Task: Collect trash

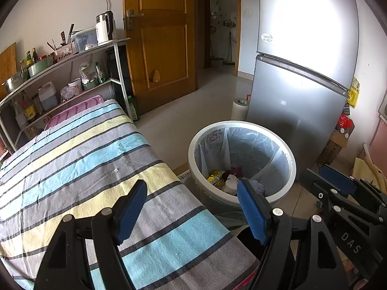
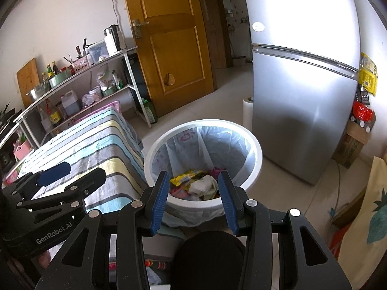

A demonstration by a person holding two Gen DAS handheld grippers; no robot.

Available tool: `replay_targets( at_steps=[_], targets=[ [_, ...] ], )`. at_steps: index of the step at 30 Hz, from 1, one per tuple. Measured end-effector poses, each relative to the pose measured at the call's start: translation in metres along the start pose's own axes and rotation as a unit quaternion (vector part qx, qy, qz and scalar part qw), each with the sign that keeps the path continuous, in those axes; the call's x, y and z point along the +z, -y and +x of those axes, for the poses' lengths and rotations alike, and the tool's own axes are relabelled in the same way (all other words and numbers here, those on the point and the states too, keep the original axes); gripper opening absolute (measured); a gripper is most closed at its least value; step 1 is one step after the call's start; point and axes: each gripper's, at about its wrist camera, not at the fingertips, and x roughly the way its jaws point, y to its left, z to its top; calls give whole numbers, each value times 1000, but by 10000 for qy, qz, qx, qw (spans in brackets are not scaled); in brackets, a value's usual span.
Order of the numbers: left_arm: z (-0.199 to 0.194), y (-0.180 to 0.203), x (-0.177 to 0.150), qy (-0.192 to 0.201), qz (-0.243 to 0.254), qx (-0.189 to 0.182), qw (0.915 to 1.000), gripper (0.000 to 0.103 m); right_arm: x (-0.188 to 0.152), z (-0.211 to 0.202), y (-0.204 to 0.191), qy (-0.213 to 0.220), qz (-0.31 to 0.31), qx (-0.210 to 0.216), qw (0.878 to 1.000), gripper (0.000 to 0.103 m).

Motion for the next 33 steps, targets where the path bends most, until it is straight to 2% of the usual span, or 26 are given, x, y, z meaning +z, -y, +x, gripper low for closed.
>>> replay_targets(
  at_steps=[33],
  targets=[
    [-2,1,1,-9,45,60,10000,78,0,2,-1,23,11,14,10000,43]
  ],
)
